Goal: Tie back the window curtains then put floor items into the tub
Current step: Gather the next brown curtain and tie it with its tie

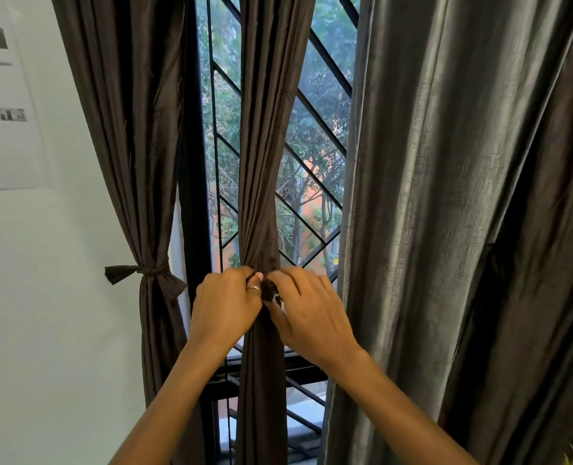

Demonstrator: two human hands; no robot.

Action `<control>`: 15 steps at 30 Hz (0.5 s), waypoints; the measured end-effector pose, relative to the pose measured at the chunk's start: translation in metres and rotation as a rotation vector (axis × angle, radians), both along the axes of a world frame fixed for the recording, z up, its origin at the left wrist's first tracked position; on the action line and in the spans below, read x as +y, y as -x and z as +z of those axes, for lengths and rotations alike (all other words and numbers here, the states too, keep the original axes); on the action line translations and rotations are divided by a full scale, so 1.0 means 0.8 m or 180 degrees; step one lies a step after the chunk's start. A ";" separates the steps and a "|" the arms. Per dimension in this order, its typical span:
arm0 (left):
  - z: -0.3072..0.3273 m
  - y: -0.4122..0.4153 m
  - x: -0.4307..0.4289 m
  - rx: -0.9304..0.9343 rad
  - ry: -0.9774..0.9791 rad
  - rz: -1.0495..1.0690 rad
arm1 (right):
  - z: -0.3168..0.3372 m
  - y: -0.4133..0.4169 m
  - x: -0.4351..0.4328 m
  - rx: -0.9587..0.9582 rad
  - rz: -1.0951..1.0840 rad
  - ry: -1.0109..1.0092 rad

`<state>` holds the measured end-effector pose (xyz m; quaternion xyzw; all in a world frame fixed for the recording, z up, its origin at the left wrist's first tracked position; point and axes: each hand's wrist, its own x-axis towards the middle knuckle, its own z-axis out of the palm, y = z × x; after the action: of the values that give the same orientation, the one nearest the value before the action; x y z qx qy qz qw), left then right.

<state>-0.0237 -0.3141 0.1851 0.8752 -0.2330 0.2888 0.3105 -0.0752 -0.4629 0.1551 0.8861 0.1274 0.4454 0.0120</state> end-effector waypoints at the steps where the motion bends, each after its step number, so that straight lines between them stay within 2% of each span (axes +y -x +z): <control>1: 0.000 -0.002 0.000 0.0023 0.0014 0.0012 | -0.004 0.001 -0.001 -0.0172 0.0015 0.0089; 3: 0.000 -0.003 0.000 0.0063 0.0060 -0.0012 | -0.010 0.001 -0.004 -0.0305 0.0083 0.0266; 10: -0.005 -0.001 -0.008 0.0174 0.0264 -0.0245 | -0.007 0.002 -0.021 -0.0014 0.0115 0.0383; 15: -0.007 0.003 -0.008 0.0327 0.0405 -0.0374 | -0.009 0.003 -0.021 0.0204 0.0140 0.0027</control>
<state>-0.0258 -0.3204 0.1797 0.8522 -0.2488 0.2391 0.3934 -0.0772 -0.4797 0.1475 0.8969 0.1490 0.4164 0.0018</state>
